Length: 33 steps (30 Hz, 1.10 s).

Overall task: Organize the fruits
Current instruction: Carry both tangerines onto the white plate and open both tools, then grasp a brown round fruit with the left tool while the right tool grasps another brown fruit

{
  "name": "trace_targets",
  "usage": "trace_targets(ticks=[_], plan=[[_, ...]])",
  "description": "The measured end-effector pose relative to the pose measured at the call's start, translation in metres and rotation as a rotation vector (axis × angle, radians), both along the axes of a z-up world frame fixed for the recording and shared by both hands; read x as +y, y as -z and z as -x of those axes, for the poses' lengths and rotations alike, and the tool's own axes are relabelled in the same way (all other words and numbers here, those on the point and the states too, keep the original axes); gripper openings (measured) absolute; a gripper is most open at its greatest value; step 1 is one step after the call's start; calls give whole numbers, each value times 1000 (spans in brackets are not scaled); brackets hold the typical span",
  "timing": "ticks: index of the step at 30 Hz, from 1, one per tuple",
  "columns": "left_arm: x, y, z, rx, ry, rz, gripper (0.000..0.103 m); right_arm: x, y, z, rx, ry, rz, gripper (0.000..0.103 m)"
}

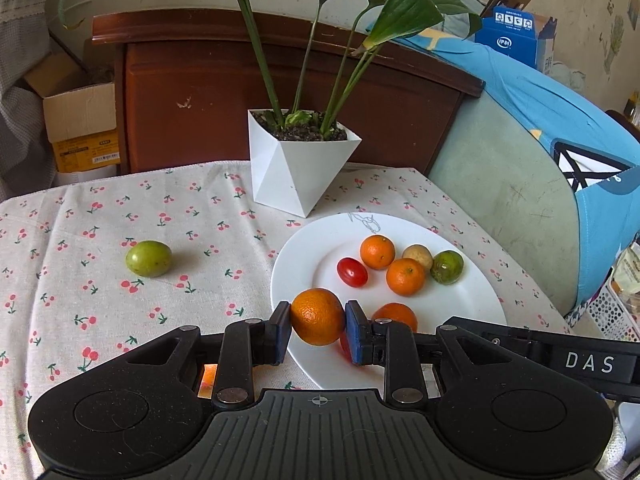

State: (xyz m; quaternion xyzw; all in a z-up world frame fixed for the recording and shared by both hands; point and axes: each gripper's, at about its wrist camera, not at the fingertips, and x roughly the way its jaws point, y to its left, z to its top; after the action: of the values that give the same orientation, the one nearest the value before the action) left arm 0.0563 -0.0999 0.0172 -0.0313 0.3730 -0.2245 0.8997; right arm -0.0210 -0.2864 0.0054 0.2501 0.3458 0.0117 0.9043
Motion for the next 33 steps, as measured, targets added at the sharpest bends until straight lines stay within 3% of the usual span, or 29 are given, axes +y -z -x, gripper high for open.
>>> trace_targets(ticks=[10,20,33], plan=[[8,-21,-6,-1,-14,25,37,4,-2,1,-2,-20,-20,29],[50,-53,0,-4,-44,-15,60,35,-4,3,-31,-153,-10,33],[95,-53,23,24,-147,-50,62,74,-1,-1,-45,-293,12,34]])
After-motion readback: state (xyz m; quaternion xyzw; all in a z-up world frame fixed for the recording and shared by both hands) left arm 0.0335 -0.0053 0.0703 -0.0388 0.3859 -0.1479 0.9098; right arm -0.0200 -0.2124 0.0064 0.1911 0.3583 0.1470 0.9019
